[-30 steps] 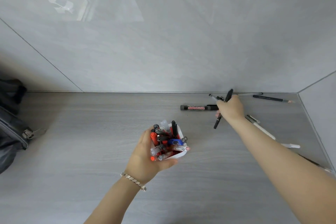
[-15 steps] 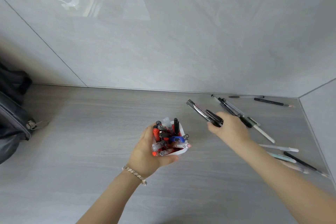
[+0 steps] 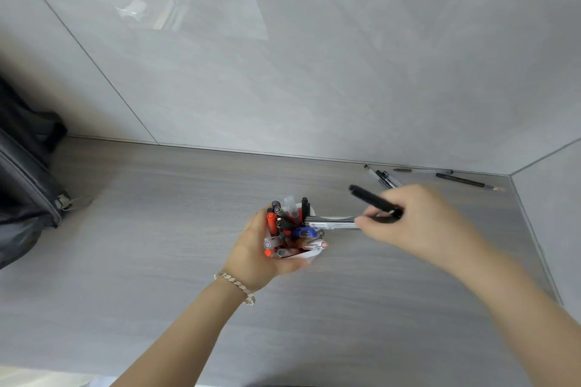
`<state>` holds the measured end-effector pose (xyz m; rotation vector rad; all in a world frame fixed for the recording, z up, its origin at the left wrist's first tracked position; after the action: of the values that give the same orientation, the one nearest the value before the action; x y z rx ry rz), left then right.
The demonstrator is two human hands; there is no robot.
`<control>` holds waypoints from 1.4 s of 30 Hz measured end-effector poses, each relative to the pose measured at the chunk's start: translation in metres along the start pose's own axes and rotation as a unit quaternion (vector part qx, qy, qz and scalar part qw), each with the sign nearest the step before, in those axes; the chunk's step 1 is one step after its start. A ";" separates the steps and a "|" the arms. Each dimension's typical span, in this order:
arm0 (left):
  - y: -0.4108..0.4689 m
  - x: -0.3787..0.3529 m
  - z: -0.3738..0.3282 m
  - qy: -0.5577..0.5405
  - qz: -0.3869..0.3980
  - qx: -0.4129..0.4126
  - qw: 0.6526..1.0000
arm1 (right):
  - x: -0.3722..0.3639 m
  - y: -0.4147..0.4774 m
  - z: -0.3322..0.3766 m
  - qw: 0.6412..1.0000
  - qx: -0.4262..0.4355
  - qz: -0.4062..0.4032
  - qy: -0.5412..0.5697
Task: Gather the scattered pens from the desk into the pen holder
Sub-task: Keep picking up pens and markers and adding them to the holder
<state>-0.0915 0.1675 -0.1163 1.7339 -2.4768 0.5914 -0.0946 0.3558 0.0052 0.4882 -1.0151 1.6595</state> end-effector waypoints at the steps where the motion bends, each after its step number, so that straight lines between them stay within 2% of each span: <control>1: 0.000 0.000 -0.001 0.004 0.000 0.000 1.000 | -0.010 0.007 0.011 0.999 0.019 0.011 -0.031; 4: 0.001 0.001 0.000 0.015 0.000 -0.004 1.000 | -0.037 0.031 0.042 0.988 0.056 0.025 -0.143; 6: 0.001 0.001 0.003 0.017 0.004 0.000 1.000 | -0.051 0.045 0.064 0.978 0.085 0.003 -0.188; 12: -0.001 -0.001 -0.002 0.007 0.014 0.007 1.000 | -0.087 0.044 0.096 0.954 0.207 -0.080 -0.200; 14: 0.000 -0.001 -0.006 0.007 0.012 0.003 1.000 | -0.080 0.039 0.083 0.955 0.210 -0.113 -0.178; 15: -0.001 -0.001 -0.009 0.008 0.011 -0.002 1.000 | -0.081 0.040 0.072 0.959 0.203 -0.098 -0.170; 17: -0.003 -0.002 -0.018 0.008 0.009 -0.018 1.000 | -0.084 0.038 0.053 0.973 0.203 -0.039 -0.101; 19: -0.004 -0.005 -0.019 -0.016 0.014 -0.028 0.999 | -0.059 0.029 0.035 0.977 0.183 -0.083 0.071; 21: -0.002 -0.009 -0.015 -0.035 0.033 -0.029 0.998 | -0.029 0.013 0.005 0.948 0.138 -0.180 0.222; 24: -0.001 -0.010 -0.009 -0.044 0.039 -0.017 0.998 | -0.023 -0.008 -0.030 0.899 0.098 -0.222 0.365; 26: -0.002 -0.007 -0.014 -0.029 0.025 -0.025 0.999 | -0.024 -0.020 -0.034 0.868 0.109 -0.234 0.424; 31: -0.002 -0.007 -0.018 0.002 0.018 -0.038 0.999 | -0.027 -0.023 -0.015 0.822 0.154 -0.251 0.487; 32: -0.002 -0.006 -0.018 0.011 0.016 -0.037 0.999 | -0.032 -0.021 -0.011 0.829 0.160 -0.246 0.477; 33: -0.001 -0.005 -0.016 0.019 0.012 -0.037 0.999 | -0.039 -0.018 -0.005 0.850 0.166 -0.228 0.446; 35: -0.001 -0.003 -0.013 0.017 0.011 -0.036 0.999 | -0.066 -0.010 0.011 0.915 0.170 -0.168 0.324; 36: -0.001 -0.004 -0.013 0.016 0.014 -0.035 0.999 | -0.074 -0.009 0.016 0.940 0.175 -0.167 0.238; 37: -0.001 -0.006 -0.015 0.018 0.023 -0.039 0.999 | -0.076 -0.011 0.019 0.950 0.192 -0.192 0.157; 40: -0.002 -0.012 -0.013 -0.011 0.044 -0.028 0.999 | -0.084 -0.017 0.024 0.940 0.224 -0.256 -0.010; 42: -0.003 -0.012 -0.008 -0.039 0.043 -0.025 0.998 | -0.100 -0.010 0.020 0.957 0.192 -0.208 -0.067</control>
<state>-0.0854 0.1796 -0.1109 1.6704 -2.6061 0.4737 -0.0553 0.2821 -0.0546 1.0116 -0.6230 1.4510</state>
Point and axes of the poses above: each hand's wrist, its own y-axis towards the middle knuckle, its own x-axis out of the back of the hand, z = x × y, the point moved 10 cm from there along y, towards the middle knuckle, and after that the axes turned 5 degrees about z, right-handed, at the moved point
